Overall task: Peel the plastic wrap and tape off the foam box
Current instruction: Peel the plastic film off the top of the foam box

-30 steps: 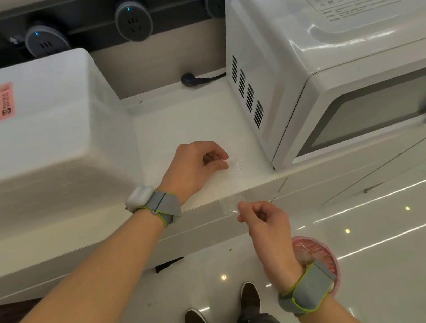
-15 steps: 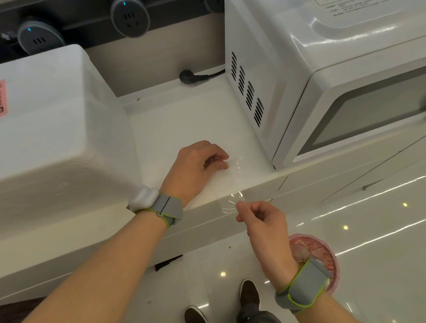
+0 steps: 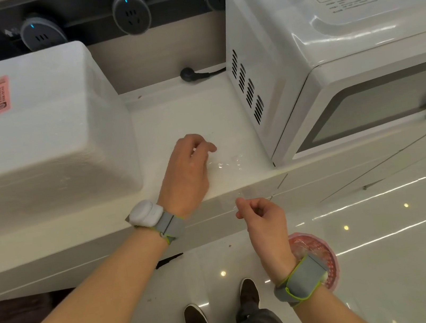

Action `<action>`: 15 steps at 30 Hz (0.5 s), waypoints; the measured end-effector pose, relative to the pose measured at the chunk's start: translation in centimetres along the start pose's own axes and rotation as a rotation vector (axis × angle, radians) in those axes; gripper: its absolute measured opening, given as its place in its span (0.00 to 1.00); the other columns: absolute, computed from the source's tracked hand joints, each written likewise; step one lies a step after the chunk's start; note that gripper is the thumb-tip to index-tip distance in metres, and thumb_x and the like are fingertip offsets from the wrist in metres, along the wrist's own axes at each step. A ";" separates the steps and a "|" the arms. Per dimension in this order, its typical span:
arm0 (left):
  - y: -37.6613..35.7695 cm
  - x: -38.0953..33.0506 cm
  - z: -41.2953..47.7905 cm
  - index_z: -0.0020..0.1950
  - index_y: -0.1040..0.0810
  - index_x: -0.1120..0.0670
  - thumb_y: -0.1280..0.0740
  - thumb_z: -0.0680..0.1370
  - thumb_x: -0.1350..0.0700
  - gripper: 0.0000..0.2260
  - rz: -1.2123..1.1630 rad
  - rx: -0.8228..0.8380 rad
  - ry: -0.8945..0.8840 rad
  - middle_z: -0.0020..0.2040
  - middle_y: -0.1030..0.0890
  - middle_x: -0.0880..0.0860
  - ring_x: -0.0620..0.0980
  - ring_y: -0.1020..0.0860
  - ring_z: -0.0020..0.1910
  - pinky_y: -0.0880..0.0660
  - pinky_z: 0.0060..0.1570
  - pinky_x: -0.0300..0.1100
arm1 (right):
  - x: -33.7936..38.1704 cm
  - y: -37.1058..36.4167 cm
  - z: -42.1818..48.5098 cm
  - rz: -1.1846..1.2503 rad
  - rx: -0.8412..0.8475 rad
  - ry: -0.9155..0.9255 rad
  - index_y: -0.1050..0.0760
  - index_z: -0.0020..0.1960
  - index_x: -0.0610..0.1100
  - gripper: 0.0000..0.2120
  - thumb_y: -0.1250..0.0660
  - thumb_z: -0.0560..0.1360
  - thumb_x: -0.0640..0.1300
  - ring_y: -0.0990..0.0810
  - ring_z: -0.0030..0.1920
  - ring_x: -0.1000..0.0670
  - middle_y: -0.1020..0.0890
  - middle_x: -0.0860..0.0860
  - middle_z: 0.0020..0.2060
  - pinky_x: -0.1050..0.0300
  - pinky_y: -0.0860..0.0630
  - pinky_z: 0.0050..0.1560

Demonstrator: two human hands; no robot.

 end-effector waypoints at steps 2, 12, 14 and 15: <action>0.1 -1.1 -2.1 0.58 0.21 0.62 0.40 0.75 0.69 0.14 -0.020 0.017 -0.063 0.58 0.23 0.58 0.57 0.24 0.56 0.25 0.54 0.49 | 0.0 0.0 0.1 0.001 0.000 -0.002 0.18 0.41 0.43 0.11 0.29 0.78 0.48 0.25 0.29 0.62 0.18 0.58 0.28 0.72 0.31 0.34; -3.6 -2.8 -7.0 0.76 0.37 0.59 0.44 0.75 0.55 0.29 0.199 0.402 -0.075 0.76 0.35 0.56 0.56 0.36 0.74 0.37 0.72 0.49 | 0.2 0.1 0.2 -0.042 0.007 0.020 0.18 0.40 0.44 0.10 0.30 0.78 0.48 0.23 0.31 0.62 0.16 0.53 0.32 0.71 0.29 0.34; -3.9 -2.9 -6.9 0.77 0.38 0.60 0.44 0.73 0.54 0.31 0.245 0.414 -0.039 0.77 0.37 0.57 0.57 0.36 0.72 0.37 0.71 0.49 | 0.3 0.1 0.1 -0.070 0.005 0.036 0.18 0.40 0.42 0.11 0.30 0.78 0.48 0.23 0.31 0.62 0.16 0.53 0.32 0.72 0.29 0.34; -4.2 -3.0 -6.8 0.77 0.38 0.60 0.45 0.71 0.54 0.33 0.253 0.419 -0.018 0.77 0.38 0.58 0.57 0.35 0.71 0.37 0.70 0.49 | 0.3 0.2 0.2 -0.080 0.003 0.041 0.18 0.40 0.42 0.11 0.30 0.78 0.47 0.23 0.31 0.62 0.16 0.53 0.32 0.72 0.29 0.34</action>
Point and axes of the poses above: each hand's wrist, its own z-axis towards the middle knuckle, its own y-axis out of the back of the hand, x = y × z, the point moved 8 cm from there along z, towards the middle knuckle
